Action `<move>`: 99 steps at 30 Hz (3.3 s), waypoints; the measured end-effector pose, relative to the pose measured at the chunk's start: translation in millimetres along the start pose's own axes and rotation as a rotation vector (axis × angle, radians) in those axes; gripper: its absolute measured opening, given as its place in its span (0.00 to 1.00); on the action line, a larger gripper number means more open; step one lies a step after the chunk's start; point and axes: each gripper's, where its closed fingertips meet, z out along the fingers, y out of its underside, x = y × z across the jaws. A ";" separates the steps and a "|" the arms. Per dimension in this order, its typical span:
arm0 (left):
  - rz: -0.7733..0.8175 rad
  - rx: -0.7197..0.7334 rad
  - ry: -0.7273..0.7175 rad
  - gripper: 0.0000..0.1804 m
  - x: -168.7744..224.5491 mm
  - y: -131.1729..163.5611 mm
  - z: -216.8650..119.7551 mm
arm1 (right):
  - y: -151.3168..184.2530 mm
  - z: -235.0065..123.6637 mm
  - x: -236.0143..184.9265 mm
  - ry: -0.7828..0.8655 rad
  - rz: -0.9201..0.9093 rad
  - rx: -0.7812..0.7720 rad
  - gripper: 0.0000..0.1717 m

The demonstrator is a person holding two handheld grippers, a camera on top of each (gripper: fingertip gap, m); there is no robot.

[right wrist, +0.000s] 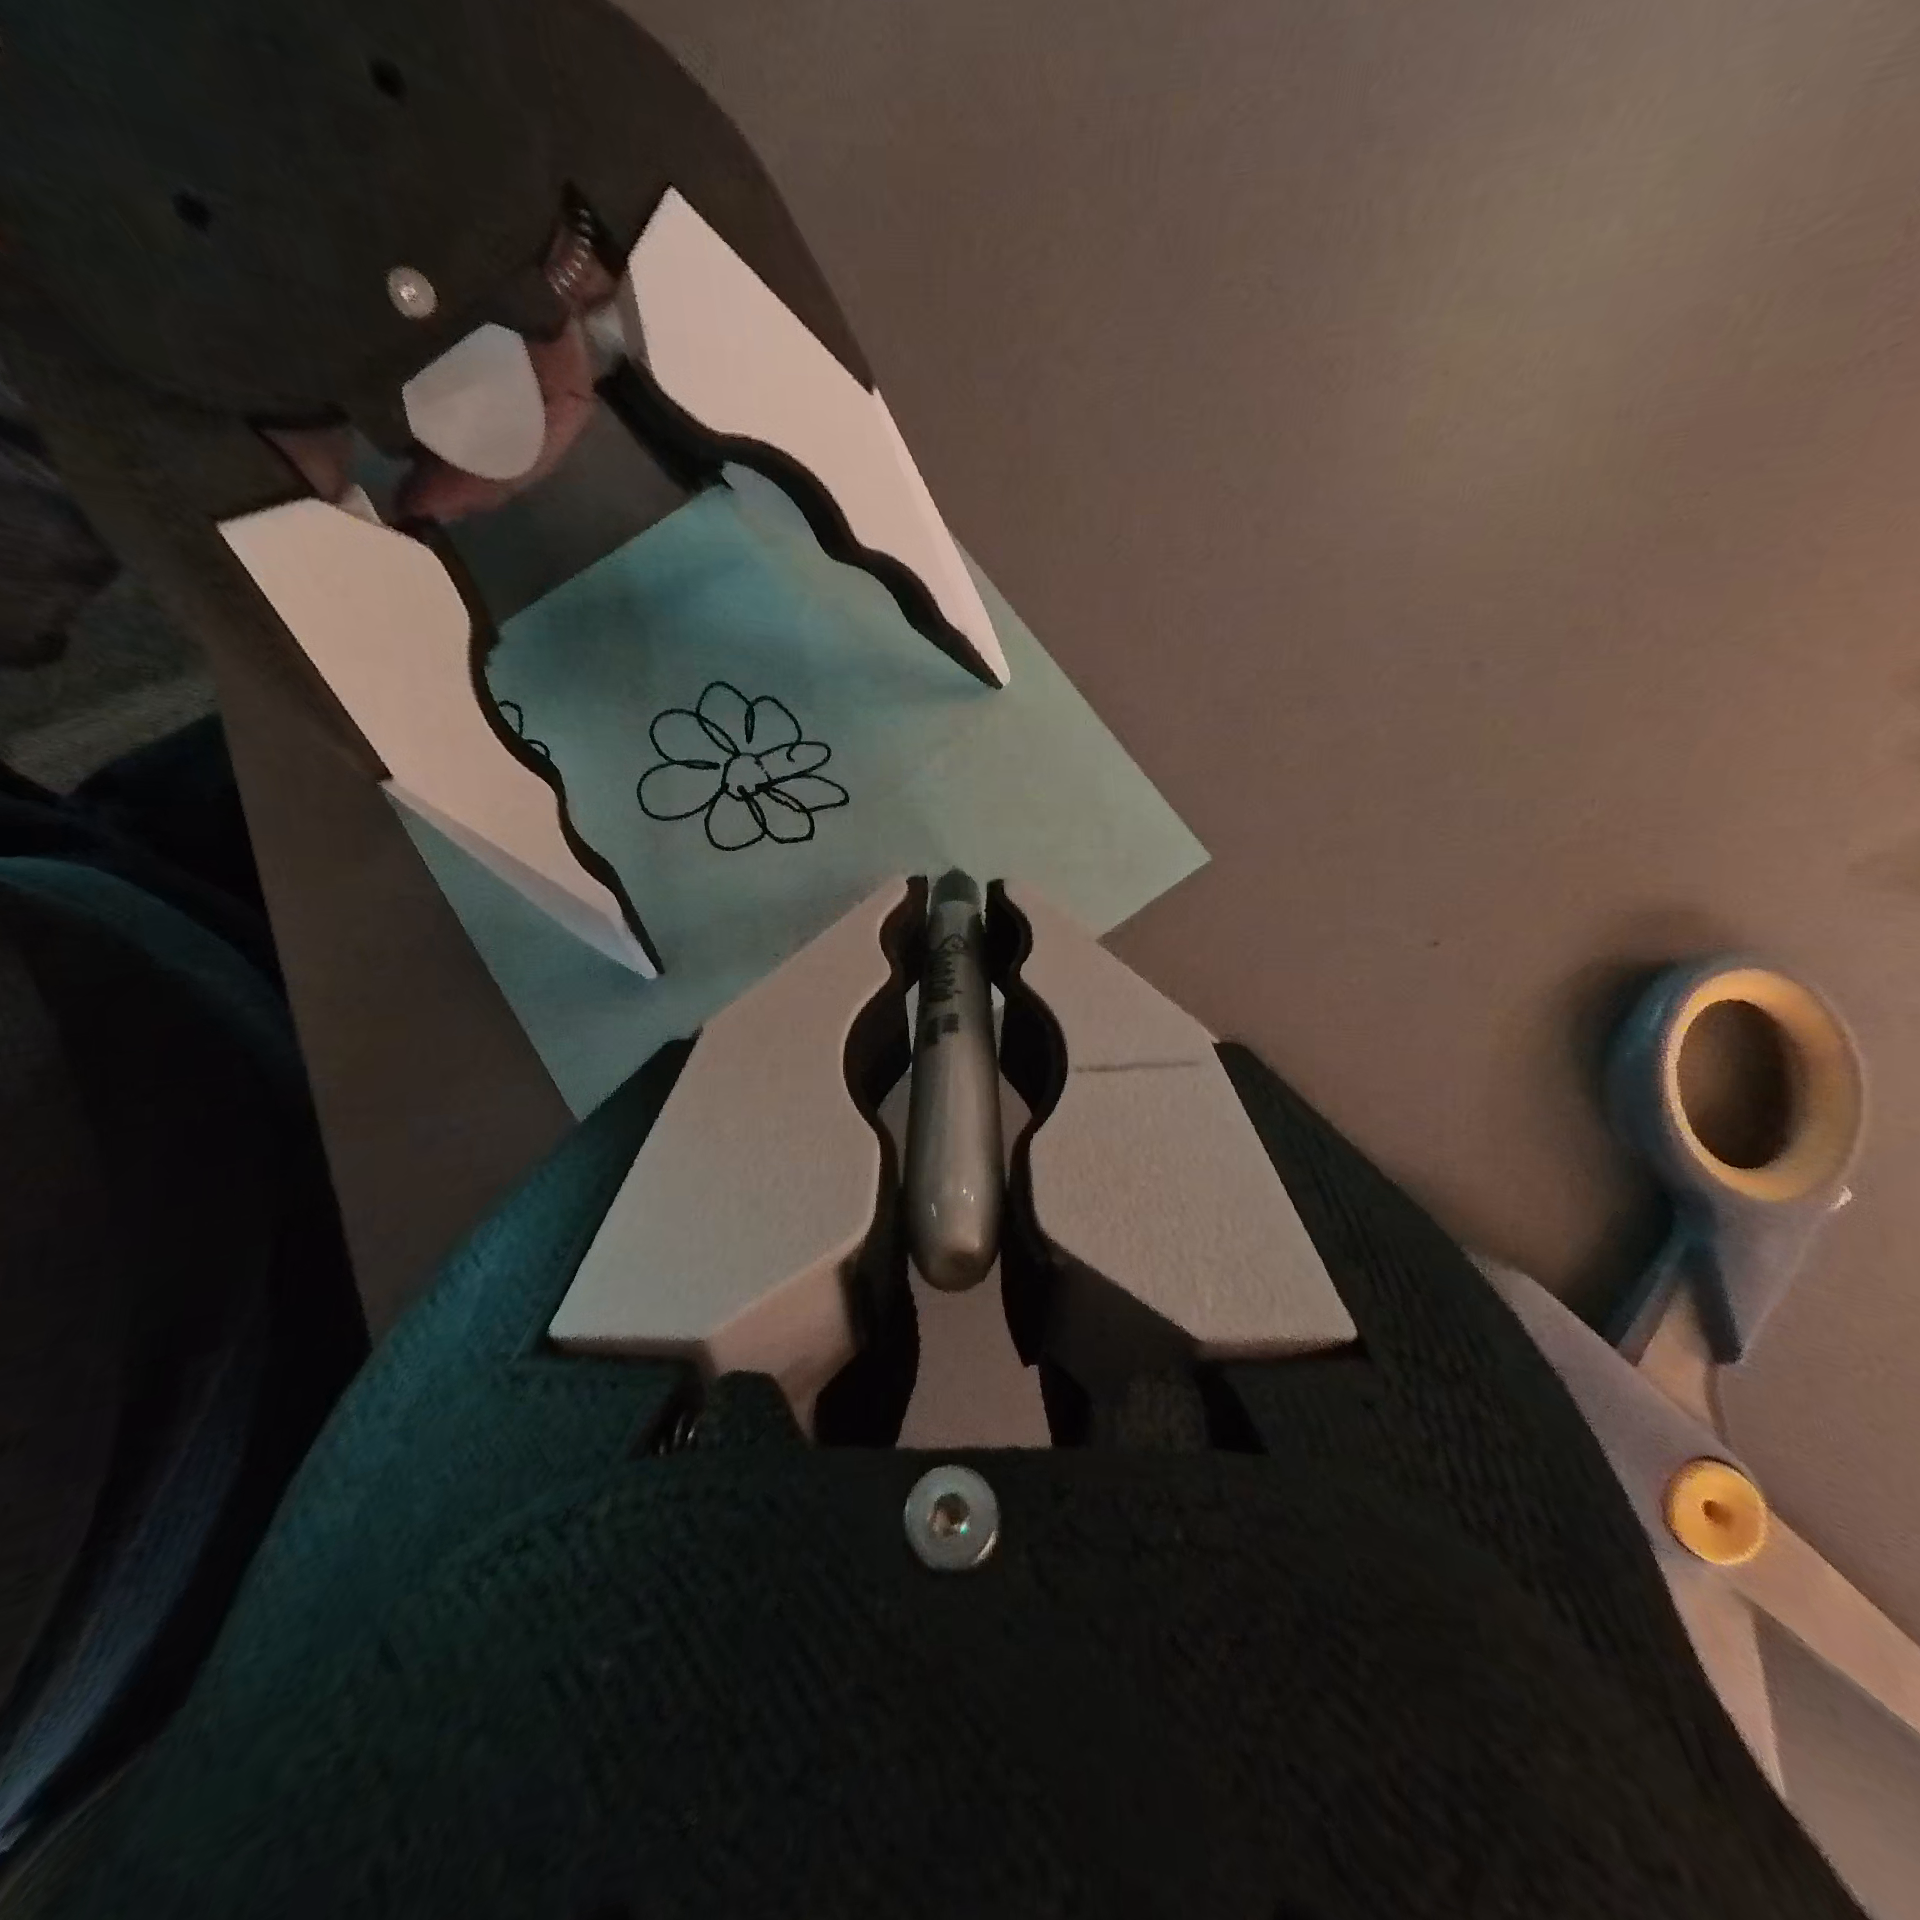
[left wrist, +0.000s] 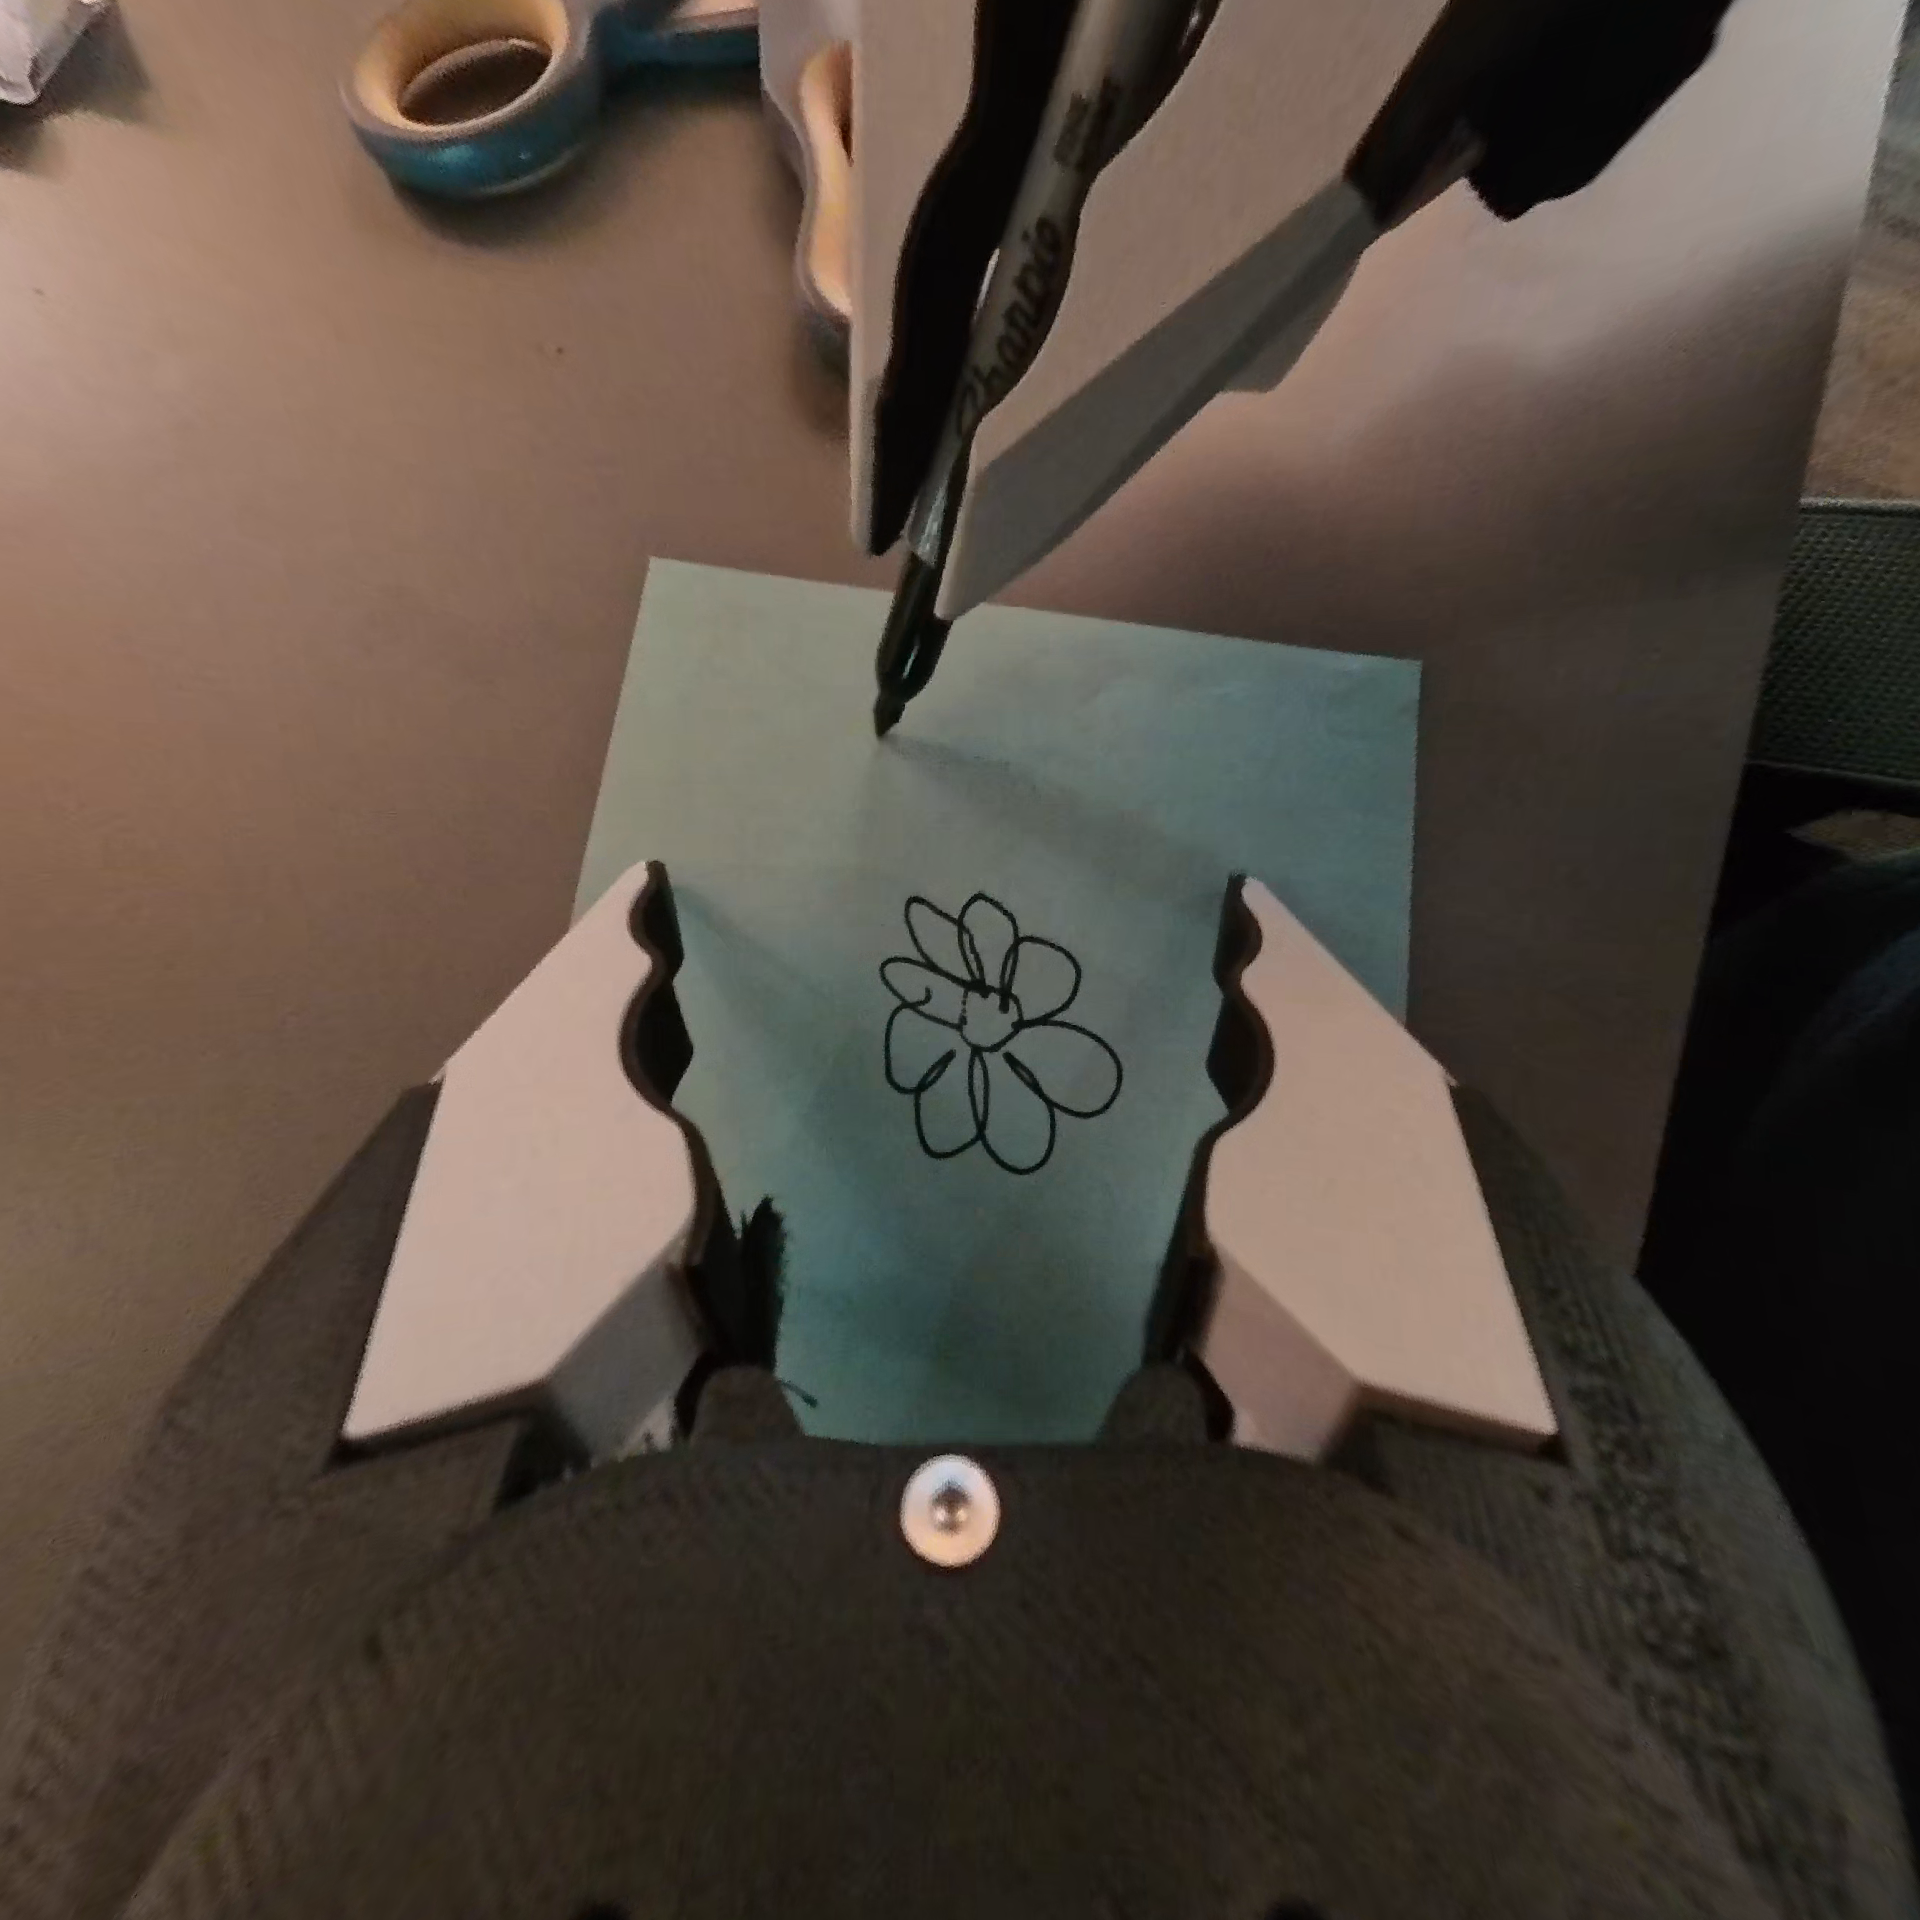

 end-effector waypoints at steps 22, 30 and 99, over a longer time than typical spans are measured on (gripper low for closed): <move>0.001 0.038 0.006 0.56 0.4 -0.1 -0.2 | 5.5 -3.0 -17.5 -0.030 -0.040 -0.049 0.05; 0.002 0.041 0.006 0.56 0.4 0.0 -0.3 | -1.3 -9.0 -5.6 0.044 -0.017 0.028 0.05; 0.023 0.060 0.025 0.50 25.8 21.8 -21.6 | 14.2 -9.2 -64.8 -0.156 -0.142 -0.051 0.05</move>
